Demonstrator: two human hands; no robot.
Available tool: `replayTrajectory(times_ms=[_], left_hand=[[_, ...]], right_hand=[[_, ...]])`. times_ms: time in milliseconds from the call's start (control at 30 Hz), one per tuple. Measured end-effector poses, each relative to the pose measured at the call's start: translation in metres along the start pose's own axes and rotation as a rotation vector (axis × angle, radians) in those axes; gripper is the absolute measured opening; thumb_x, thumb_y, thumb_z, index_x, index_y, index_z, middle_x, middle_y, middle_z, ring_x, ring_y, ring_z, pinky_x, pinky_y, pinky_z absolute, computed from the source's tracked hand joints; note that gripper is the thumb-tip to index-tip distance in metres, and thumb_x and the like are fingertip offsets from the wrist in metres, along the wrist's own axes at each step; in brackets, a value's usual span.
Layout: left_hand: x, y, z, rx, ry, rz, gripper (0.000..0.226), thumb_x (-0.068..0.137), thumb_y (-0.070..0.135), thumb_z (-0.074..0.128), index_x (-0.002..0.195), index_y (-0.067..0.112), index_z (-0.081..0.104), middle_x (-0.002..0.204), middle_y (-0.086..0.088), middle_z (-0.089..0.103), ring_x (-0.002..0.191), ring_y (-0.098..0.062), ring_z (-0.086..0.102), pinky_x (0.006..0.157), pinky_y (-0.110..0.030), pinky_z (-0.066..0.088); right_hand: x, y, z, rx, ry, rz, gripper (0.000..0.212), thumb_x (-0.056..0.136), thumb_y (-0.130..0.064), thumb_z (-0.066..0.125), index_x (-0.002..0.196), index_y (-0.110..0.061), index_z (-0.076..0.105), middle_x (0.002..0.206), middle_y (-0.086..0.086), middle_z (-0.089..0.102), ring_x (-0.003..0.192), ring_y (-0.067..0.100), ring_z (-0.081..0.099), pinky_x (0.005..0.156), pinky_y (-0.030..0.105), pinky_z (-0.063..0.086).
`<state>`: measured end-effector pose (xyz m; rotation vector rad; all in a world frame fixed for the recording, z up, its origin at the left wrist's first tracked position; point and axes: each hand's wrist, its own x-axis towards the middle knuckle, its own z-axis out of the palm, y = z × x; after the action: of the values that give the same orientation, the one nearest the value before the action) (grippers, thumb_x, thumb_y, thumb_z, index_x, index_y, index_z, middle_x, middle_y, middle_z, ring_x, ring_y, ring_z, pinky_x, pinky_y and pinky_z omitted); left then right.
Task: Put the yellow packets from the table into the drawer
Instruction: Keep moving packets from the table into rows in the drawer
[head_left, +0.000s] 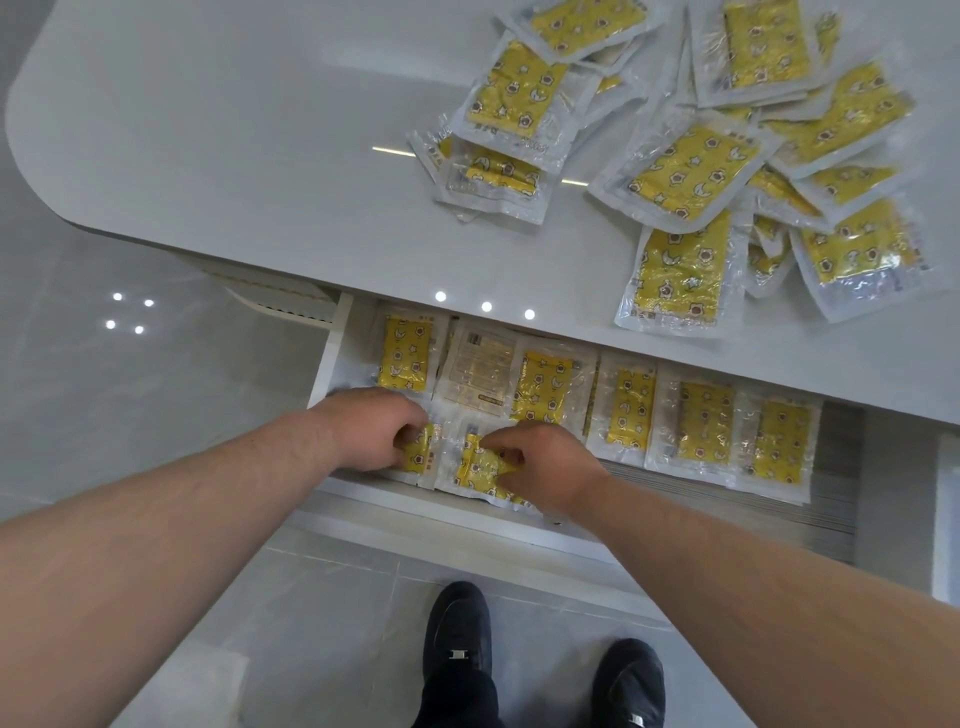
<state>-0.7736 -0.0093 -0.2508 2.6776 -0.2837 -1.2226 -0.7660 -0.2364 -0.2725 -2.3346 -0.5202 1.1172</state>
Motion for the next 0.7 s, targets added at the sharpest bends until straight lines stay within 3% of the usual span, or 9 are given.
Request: replayTrajectory(times_ms=[100, 267, 433, 533, 700], left_hand=[[-0.007, 0.001, -0.009, -0.375, 0.04, -0.072, 0.02, 0.08, 0.029, 0.072, 0.099, 0.026, 0.067, 0.094, 0.012, 0.062, 0.087, -0.008, 0.058, 0.074, -0.02, 0.045], [-0.035, 0.019, -0.047, -0.747, 0.254, -0.095, 0.005, 0.083, 0.028, 0.071, 0.085, 0.028, 0.066, 0.087, 0.007, 0.067, 0.084, -0.008, 0.063, 0.077, -0.027, 0.052], [-0.062, 0.062, -0.11, -0.814, 0.29, -0.026, 0.008, 0.084, 0.029, 0.067, 0.077, 0.027, 0.068, 0.072, 0.006, 0.067, 0.065, -0.008, 0.062, 0.061, -0.024, 0.05], [-0.069, 0.084, -0.153, -0.818, 0.34, 0.015, 0.008, 0.084, 0.028, 0.067, 0.077, 0.026, 0.069, 0.073, 0.009, 0.068, 0.065, -0.001, 0.061, 0.064, -0.023, 0.049], [-0.048, 0.097, -0.21, -0.818, 0.53, -0.035, 0.016, 0.085, 0.028, 0.064, 0.081, 0.013, 0.067, 0.085, -0.01, 0.069, 0.073, -0.02, 0.062, 0.077, -0.04, 0.053]], right_hand=[[-0.013, -0.007, -0.015, 0.264, 0.071, 0.078, 0.039, 0.085, -0.021, 0.071, 0.123, -0.026, 0.065, 0.112, -0.009, 0.065, 0.095, 0.004, 0.059, 0.083, 0.018, 0.049], [-0.061, -0.026, -0.057, 0.37, 0.148, 0.057, 0.024, 0.09, -0.031, 0.063, 0.113, -0.024, 0.068, 0.1, -0.01, 0.067, 0.087, 0.0, 0.061, 0.075, 0.016, 0.05], [-0.114, -0.039, -0.121, 0.449, 0.305, 0.137, 0.007, 0.088, -0.023, 0.063, 0.086, -0.024, 0.07, 0.083, -0.002, 0.07, 0.074, 0.01, 0.063, 0.065, 0.017, 0.049], [-0.131, -0.05, -0.159, 0.499, 0.368, 0.148, 0.009, 0.087, -0.022, 0.064, 0.08, -0.022, 0.07, 0.081, 0.001, 0.071, 0.068, 0.01, 0.061, 0.062, 0.018, 0.05], [-0.124, -0.056, -0.221, 0.489, 0.561, 0.191, 0.01, 0.086, -0.023, 0.064, 0.079, -0.017, 0.069, 0.082, 0.009, 0.069, 0.073, 0.019, 0.063, 0.071, 0.036, 0.054]])
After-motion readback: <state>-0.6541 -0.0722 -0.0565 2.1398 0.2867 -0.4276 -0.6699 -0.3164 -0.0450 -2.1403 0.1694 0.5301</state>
